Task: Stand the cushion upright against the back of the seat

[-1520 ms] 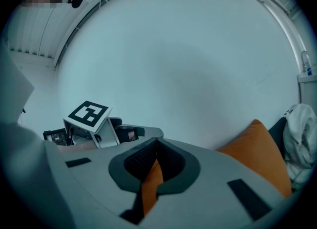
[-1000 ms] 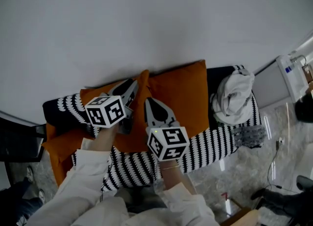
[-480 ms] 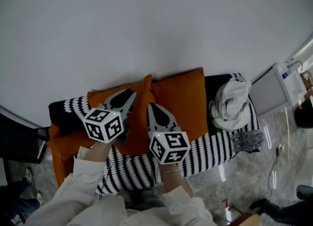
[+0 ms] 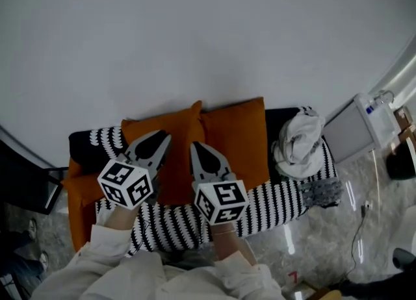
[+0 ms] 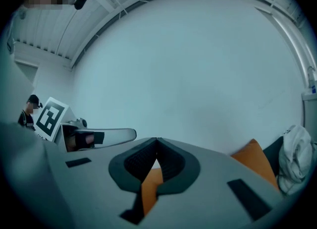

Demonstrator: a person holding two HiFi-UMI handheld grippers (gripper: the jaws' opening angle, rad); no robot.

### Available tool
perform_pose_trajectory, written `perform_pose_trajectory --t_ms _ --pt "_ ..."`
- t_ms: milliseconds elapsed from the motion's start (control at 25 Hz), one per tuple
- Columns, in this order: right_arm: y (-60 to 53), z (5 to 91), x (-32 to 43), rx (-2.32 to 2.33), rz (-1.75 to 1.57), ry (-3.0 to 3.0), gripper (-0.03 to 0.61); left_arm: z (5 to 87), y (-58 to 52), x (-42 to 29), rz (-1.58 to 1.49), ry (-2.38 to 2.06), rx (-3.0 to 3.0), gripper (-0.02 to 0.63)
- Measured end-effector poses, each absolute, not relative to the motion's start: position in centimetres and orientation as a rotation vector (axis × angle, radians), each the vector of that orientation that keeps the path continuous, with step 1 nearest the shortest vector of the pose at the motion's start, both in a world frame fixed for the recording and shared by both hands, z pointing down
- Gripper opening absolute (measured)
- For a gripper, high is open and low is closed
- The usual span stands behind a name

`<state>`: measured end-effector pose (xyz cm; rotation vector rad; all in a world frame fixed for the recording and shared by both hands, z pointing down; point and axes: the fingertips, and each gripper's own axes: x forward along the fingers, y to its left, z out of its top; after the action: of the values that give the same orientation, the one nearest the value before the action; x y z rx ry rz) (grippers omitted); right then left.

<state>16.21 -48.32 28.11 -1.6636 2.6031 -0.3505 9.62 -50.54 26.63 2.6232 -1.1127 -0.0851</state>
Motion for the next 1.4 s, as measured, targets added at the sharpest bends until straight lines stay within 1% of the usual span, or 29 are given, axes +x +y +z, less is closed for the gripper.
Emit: perform_pose_trajectory --t_ms 120,240,400,720,1040,1400 --pt "-47.0 26.9 15.5 -1.626 -0.291 2.631 0.012 25.8 -48.5 9.0 -0.107 -1.097 2.637 0.066" --pt "-46.2 26.3 15.1 -1.626 -0.259 2.652 0.012 24.9 -47.0 8.5 -0.126 -1.089 2.660 0.039" --pt "-44.2 25.3 14.3 -1.601 -0.213 2.673 0.012 23.9 -44.6 8.1 -0.143 -1.069 2.698 0.025" --pt "-40.5 23.3 13.1 -1.540 -0.100 2.659 0.012 24.7 -41.2 7.6 -0.145 -1.020 2.645 0.008" --pt "-38.7 25.3 11.8 -1.527 -0.167 2.695 0.012 26.5 -39.1 6.9 -0.137 -1.004 2.607 0.008" --pt "-38.1 27.9 11.0 -1.539 -0.244 2.745 0.012 29.2 -37.6 6.2 -0.050 -1.013 2.592 0.008"
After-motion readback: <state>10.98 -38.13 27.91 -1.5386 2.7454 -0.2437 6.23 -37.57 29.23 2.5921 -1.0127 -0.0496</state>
